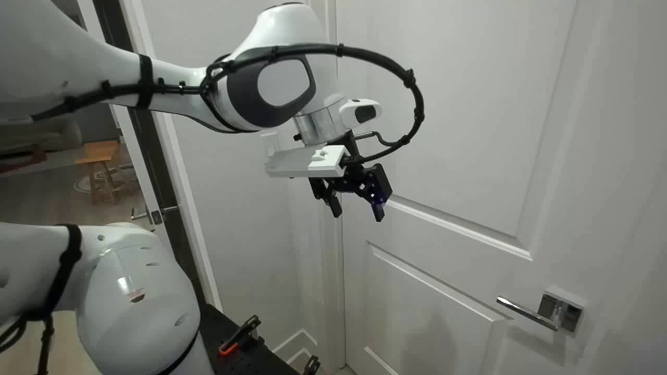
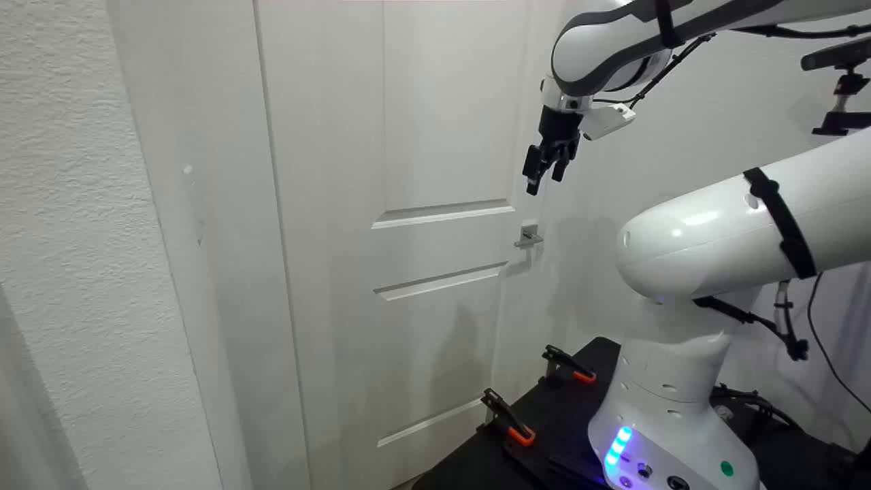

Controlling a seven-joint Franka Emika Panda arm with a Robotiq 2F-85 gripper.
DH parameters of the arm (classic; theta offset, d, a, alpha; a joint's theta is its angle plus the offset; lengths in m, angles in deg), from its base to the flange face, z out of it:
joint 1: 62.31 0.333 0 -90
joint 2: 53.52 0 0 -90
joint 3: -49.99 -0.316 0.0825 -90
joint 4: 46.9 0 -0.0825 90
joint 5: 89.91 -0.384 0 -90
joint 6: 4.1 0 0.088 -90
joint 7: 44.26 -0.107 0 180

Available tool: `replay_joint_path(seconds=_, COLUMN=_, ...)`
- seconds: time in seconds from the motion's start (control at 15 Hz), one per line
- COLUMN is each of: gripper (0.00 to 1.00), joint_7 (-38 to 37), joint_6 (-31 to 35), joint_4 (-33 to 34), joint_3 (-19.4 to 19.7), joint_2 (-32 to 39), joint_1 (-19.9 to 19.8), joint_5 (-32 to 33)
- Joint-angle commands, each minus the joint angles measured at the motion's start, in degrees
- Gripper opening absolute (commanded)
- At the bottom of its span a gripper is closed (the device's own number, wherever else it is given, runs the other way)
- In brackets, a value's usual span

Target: Open the door

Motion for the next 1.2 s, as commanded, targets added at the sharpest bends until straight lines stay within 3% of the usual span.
replay_joint_path(seconds=0.0, gripper=1.0, joint_7=0.1, joint_6=-0.1, joint_4=0.1, joint_3=-0.2, joint_2=0.0, joint_1=-0.1, joint_5=-0.2)
replay_joint_path(seconds=0.6, gripper=1.0, joint_7=0.1, joint_6=-0.1, joint_4=0.1, joint_3=-0.2, joint_2=0.0, joint_1=-0.1, joint_5=-0.2)
replay_joint_path(seconds=1.13, gripper=1.0, joint_7=-14.8, joint_6=9.2, joint_4=0.9, joint_3=-3.5, joint_2=6.2, joint_1=-5.4, joint_5=0.4)
